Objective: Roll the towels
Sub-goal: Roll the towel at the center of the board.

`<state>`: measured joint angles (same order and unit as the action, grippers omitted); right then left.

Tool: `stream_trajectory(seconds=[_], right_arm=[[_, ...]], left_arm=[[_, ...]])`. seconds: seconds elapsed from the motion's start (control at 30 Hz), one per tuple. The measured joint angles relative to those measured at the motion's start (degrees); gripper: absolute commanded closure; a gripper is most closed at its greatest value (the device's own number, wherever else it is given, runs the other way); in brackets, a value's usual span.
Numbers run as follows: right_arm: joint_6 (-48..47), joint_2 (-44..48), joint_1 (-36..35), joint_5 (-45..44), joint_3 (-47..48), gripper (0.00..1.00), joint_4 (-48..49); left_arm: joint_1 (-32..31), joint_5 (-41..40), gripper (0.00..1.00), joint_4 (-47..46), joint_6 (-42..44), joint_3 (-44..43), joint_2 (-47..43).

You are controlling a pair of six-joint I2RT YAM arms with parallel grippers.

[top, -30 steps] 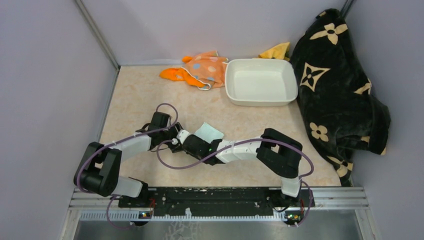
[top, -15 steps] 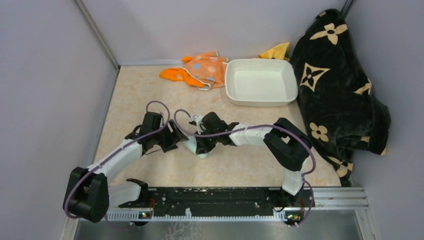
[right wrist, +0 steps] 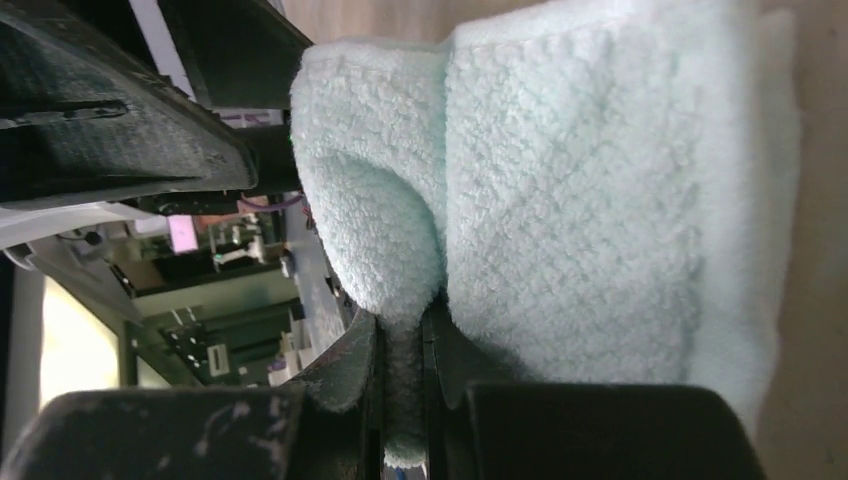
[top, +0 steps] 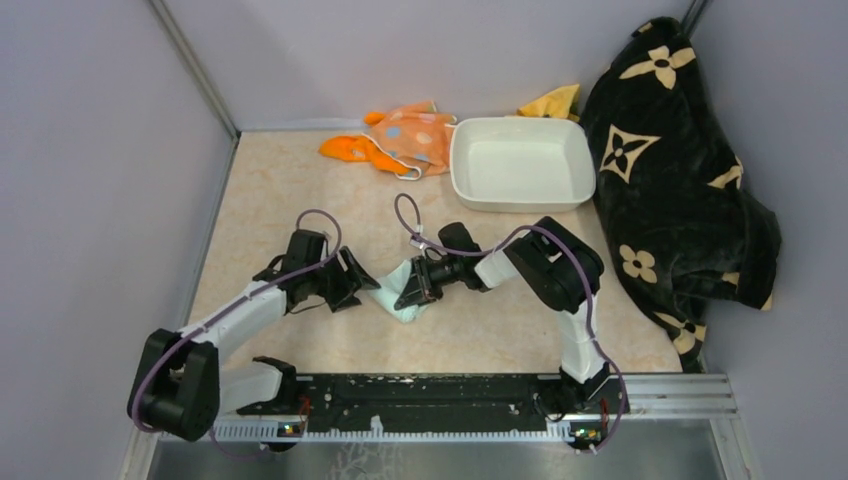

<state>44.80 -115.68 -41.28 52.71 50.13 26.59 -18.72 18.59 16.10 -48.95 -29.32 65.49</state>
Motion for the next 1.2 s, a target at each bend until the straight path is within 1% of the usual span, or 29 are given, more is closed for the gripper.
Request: stream_trajectory(seconds=[0.13,0.23,0.33,0.43,0.53,0.6,0.63,0.73,0.87,0.97,1.1,1.2], right_arm=[[3.3,-0.7,0.6,1.2,-1.8,0.88,3.1],[3.4,-0.5,0.6,1.1,-2.2,0.76,3.1],[1.5,1.3,0.6,-0.2,-2.3,0.68,0.3],[-2.9,5.5,0.1,-4.2,-2.4,0.64,-5.9],[-9.0,11.9,-1.5,-12.6,-1.9,0.61,-16.2],[-12.5,15.5,-3.4,-18.9,-0.6,0.55,-22.5],[-14.4,17.4,-4.9,-23.1,0.5,0.54,-26.1],[-18.7,22.1,-9.4,-33.9,3.2,0.53,-33.0],[-23.5,26.4,-15.4,-48.3,5.8,0.53,-38.7],[-26.6,26.6,-19.4,-55.9,7.7,0.53,-41.4],[-30.0,25.1,-25.0,-63.7,10.7,0.53,-44.1],[-31.4,22.5,-27.1,-66.8,11.9,0.53,-44.3]], left_arm=[[-0.4,1.2,0.32,-3.4,-0.3,0.0,5.1],[-1.0,1.6,0.36,-5.9,-0.3,0.0,9.4],[-1.6,2.6,0.39,-7.8,-0.5,-0.9,12.2],[-2.4,2.8,0.39,-8.9,-0.5,-1.9,14.1],[-3.2,2.5,0.39,-9.1,-0.3,-2.5,14.9],[-3.7,2.2,0.39,-9.0,0.0,-2.9,15.2],[-3.9,2.1,0.39,-9.0,0.1,-3.1,15.4],[-4.4,1.6,0.39,-8.4,0.5,-3.9,15.9],[-5.1,1.1,0.39,-8.0,1.0,-4.9,16.7],[-5.4,0.7,0.39,-7.5,1.3,-5.5,17.1],[-5.6,0.4,0.39,-7.2,1.3,-5.7,17.2],[-5.7,0.4,0.39,-7.2,1.3,-5.7,17.3]])
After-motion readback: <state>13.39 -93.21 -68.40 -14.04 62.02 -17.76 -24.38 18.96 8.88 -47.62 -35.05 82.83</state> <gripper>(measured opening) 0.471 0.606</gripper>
